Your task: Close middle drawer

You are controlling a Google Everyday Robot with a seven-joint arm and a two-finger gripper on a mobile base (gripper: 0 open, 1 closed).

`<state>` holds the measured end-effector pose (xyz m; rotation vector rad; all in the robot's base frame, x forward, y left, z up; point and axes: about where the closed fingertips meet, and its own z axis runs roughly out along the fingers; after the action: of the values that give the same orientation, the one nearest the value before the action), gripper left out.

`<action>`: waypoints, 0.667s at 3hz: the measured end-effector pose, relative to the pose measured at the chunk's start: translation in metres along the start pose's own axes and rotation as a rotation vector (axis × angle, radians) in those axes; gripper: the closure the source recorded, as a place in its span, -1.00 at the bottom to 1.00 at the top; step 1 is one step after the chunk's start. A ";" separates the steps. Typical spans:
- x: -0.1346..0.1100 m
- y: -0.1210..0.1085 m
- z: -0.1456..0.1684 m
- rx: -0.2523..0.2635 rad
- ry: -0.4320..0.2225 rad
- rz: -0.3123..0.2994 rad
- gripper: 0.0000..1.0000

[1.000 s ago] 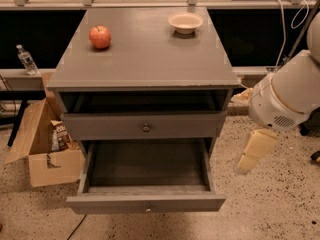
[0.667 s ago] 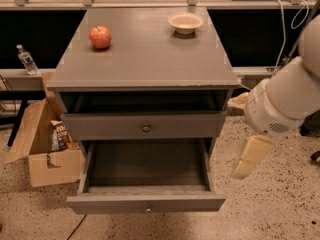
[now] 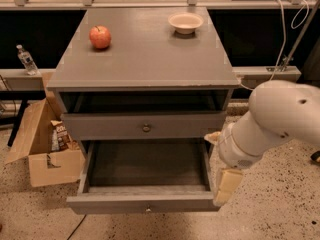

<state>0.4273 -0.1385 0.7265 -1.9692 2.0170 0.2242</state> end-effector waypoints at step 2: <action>0.034 0.024 0.131 -0.148 -0.054 0.049 -0.30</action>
Offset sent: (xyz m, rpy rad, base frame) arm -0.0112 0.0130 -0.1950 0.0842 0.2247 -0.0105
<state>0.4182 -0.1271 0.5903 -1.9780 2.0696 0.4450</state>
